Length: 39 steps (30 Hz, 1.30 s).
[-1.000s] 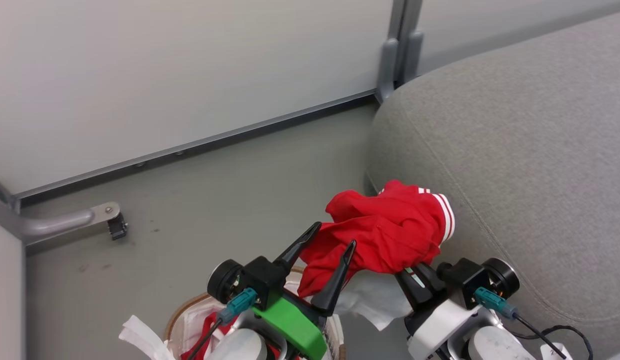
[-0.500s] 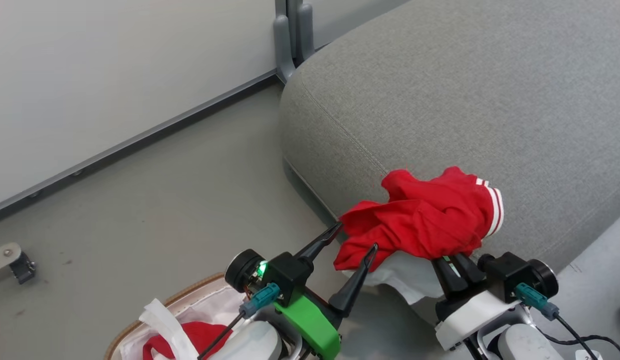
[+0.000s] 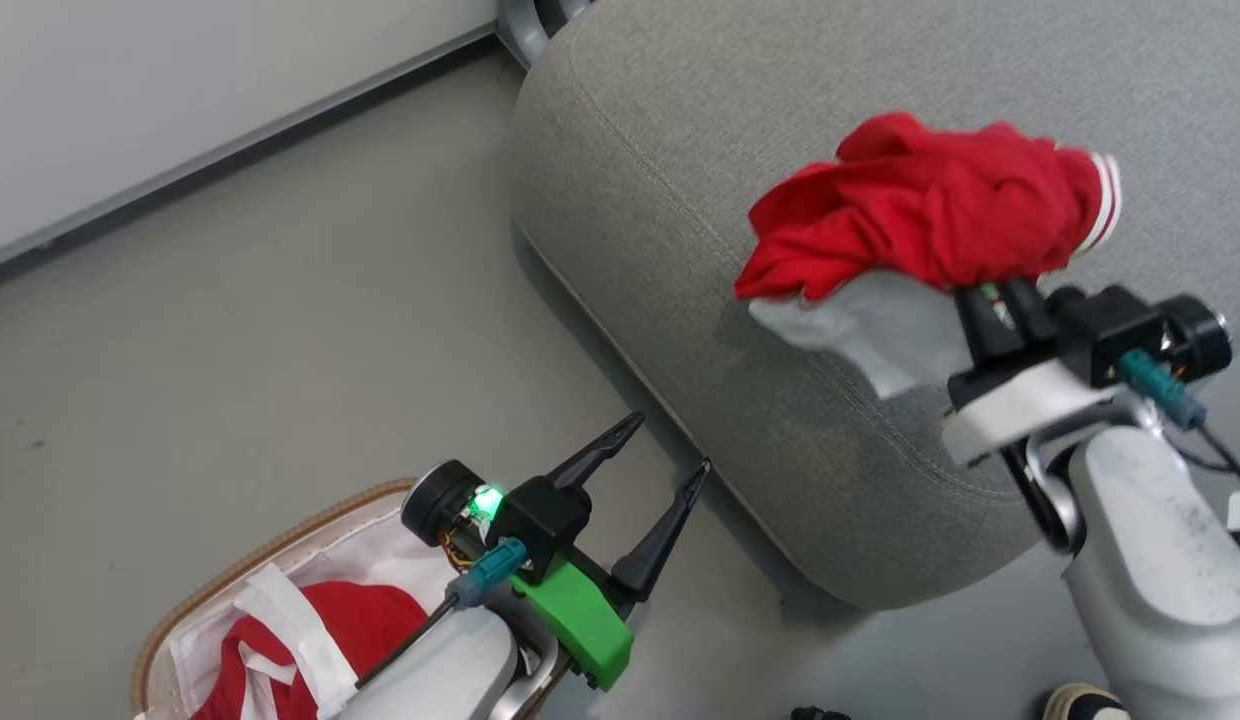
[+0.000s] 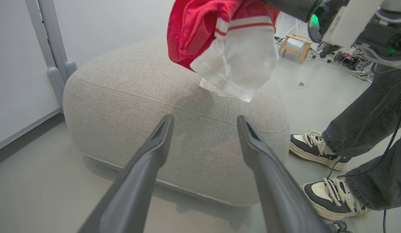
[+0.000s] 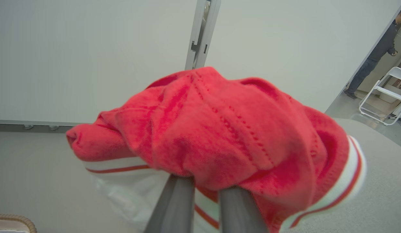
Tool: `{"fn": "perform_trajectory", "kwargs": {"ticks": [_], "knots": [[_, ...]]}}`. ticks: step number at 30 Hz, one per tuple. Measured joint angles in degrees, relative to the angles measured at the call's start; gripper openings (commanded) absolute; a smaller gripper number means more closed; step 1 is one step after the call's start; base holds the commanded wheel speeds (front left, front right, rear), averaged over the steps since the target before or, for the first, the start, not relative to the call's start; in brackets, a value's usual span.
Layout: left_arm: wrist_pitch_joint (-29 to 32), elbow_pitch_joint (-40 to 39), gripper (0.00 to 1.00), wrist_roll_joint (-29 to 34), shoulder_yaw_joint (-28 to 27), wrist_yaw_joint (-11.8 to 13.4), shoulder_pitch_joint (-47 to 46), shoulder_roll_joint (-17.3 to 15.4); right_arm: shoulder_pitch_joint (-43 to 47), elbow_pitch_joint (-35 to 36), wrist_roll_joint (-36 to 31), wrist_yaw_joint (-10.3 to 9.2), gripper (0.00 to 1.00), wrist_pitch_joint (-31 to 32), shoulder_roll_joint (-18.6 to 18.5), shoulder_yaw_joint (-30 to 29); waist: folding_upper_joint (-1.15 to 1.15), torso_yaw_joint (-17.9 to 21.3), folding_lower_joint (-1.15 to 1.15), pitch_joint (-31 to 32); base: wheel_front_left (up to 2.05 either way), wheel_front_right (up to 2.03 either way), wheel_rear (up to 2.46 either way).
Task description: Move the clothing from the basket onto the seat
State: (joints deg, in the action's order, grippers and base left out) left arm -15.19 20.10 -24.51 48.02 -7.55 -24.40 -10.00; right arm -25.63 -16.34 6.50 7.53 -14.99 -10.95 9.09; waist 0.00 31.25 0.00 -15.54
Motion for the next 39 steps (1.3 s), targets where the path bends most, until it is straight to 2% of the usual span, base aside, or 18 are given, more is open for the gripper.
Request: {"fn": "perform_trajectory", "kwargs": {"ticks": [5, 10, 14, 19, 23, 25, 27, 31, 39], "knots": [[0.01, 0.16, 1.0, 0.7, 1.63, 0.0, -3.39, -1.8, -9.7, -4.01, -0.38, 0.0, 0.0, 0.0, -2.24, -3.5, 0.0, -0.58, 0.0, -4.56, 0.0, 0.0, 0.0], [0.01, 0.29, 1.0, 1.04, 4.11, 0.0, -7.54, -2.83, -18.48, -6.87, -1.49, 0.0, 0.0, -0.01, -4.08, -10.05, 0.0, -2.23, 0.01, -9.71, 0.0, 0.0, 0.0], [0.0, 0.79, 1.0, 1.04, 5.37, 0.0, -10.59, -3.92, -23.49, -12.29, -2.43, 0.0, 0.0, -0.01, -6.22, -12.76, 0.0, -4.11, 0.02, -13.65, 0.0, 0.0, 0.0], [0.01, 0.63, 1.0, 1.44, 3.91, 0.0, -12.23, -4.77, -28.65, -19.53, -3.63, 0.0, 0.0, 0.0, -9.26, -14.59, 0.0, -6.84, 0.02, -17.83, 0.0, 0.0, 0.0], [0.01, 0.63, 1.0, 2.46, 3.05, 0.0, -12.24, -5.36, -30.63, -24.9, -4.86, 0.0, 0.0, -0.01, -9.75, -18.27, 0.0, -9.16, 0.02, -20.61, 0.0, 0.0, 0.0], [0.0, 0.52, 1.0, 2.67, 1.94, 0.0, -12.04, -5.32, -30.66, -26.54, -5.49, 0.01, 0.98, 0.0, -9.12, -21.73, 0.0, -10.31, 0.01, -21.78, 0.0, 0.0, 0.0], [0.0, 0.25, 1.0, 3.12, 1.55, 0.0, -11.96, -5.19, -30.48, -26.59, -6.13, 0.0, 1.0, -0.01, -8.39, -25.65, 0.0, -11.29, 0.01, -22.58, 0.0, 0.0, 0.0], [0.01, 0.04, 1.0, 3.19, 0.73, 0.0, -11.46, -4.83, -25.96, -27.59, -8.13, 0.0, 1.0, -0.09, -5.8, -29.39, 0.0, -12.85, 0.01, -23.28, 0.0, 0.0, 0.0], [0.0, 0.35, 1.0, 3.16, -2.31, 0.0, -9.46, -4.43, -15.52, -23.41, -8.42, 0.0, 1.0, -0.1, -1.49, -29.61, 0.0, -12.48, 0.01, -20.47, 0.0, 0.0, 0.0]]}}
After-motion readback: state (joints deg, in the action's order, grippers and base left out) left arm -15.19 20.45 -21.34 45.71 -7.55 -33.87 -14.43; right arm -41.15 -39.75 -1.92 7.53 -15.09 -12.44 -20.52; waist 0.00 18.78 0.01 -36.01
